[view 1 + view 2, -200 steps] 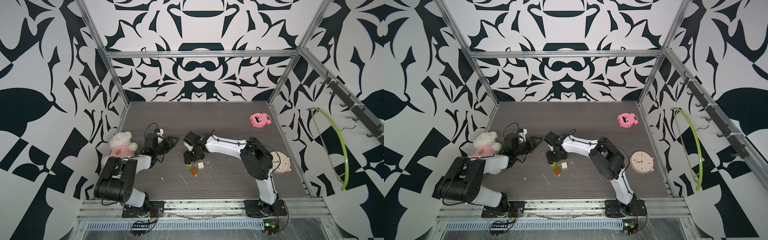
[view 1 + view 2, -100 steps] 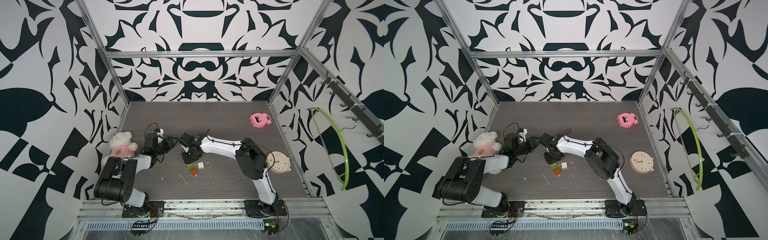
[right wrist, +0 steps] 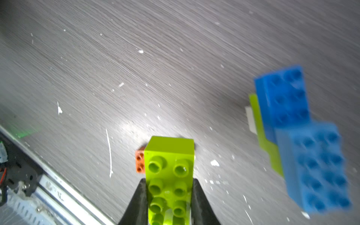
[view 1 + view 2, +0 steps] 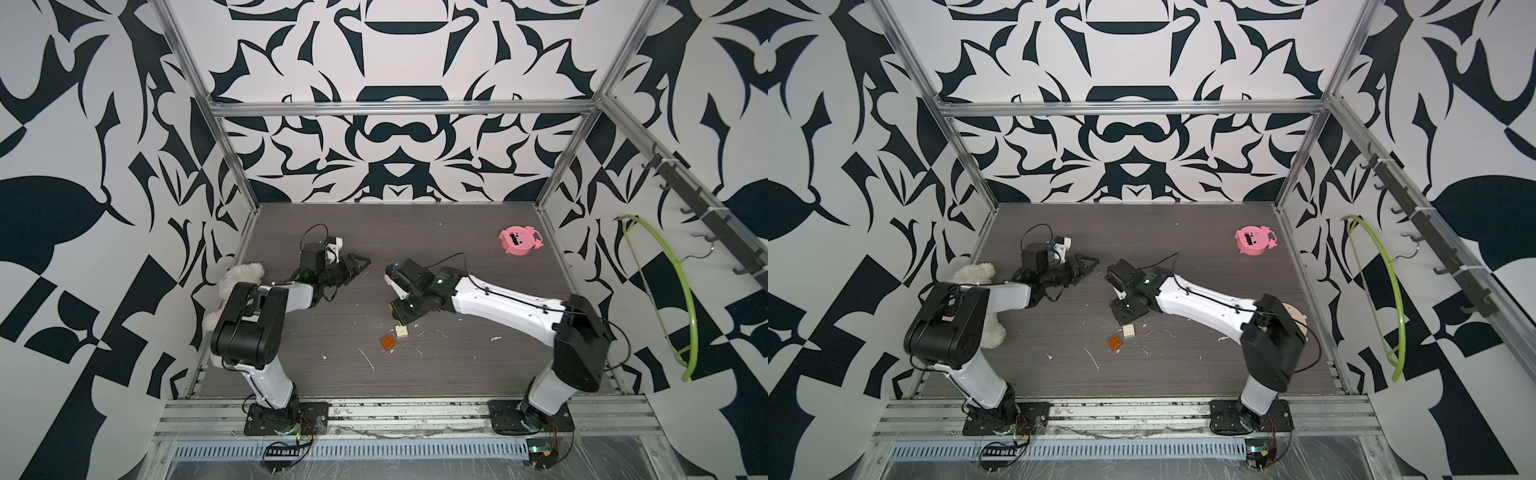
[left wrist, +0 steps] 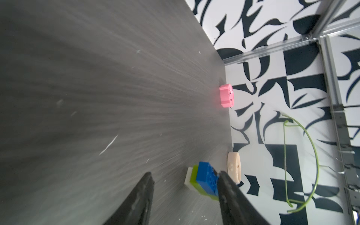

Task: Assemble a heart with lego
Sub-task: Pick up the lego brick from the center of the board, then adjust the lego brick at the center of the board.

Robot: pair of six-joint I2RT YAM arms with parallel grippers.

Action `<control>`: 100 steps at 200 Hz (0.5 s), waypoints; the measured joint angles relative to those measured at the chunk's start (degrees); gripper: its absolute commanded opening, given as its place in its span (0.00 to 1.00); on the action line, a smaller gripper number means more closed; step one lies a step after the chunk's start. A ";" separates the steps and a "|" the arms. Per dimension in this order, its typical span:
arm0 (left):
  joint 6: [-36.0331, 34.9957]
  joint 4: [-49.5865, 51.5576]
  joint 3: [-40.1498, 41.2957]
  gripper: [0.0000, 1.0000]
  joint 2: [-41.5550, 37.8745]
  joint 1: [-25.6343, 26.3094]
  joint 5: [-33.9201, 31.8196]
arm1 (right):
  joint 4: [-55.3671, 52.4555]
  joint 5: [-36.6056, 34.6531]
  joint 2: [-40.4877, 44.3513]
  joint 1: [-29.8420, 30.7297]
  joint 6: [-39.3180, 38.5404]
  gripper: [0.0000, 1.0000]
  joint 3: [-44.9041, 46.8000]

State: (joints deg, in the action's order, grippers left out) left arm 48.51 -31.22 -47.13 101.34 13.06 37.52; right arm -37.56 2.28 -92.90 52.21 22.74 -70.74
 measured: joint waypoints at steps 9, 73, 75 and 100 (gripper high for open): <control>-0.50 1.31 -4.13 0.54 2.47 0.59 1.18 | 0.22 0.02 1.75 -0.70 0.33 0.03 2.86; -7.58 14.97 -30.14 0.53 19.61 7.78 7.63 | 4.24 0.39 2.97 -8.76 2.69 0.01 12.74; -7.76 15.30 -30.69 0.53 20.20 8.00 7.80 | 4.37 0.39 2.97 -8.94 2.69 0.01 12.74; -8.48 18.14 -34.21 0.52 24.46 9.97 9.90 | 6.32 0.37 3.96 -11.91 2.58 0.01 12.74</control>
State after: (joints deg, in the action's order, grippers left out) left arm 40.03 -13.08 -81.34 125.80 23.03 47.42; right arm -31.24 2.66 -88.95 40.29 25.32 -58.00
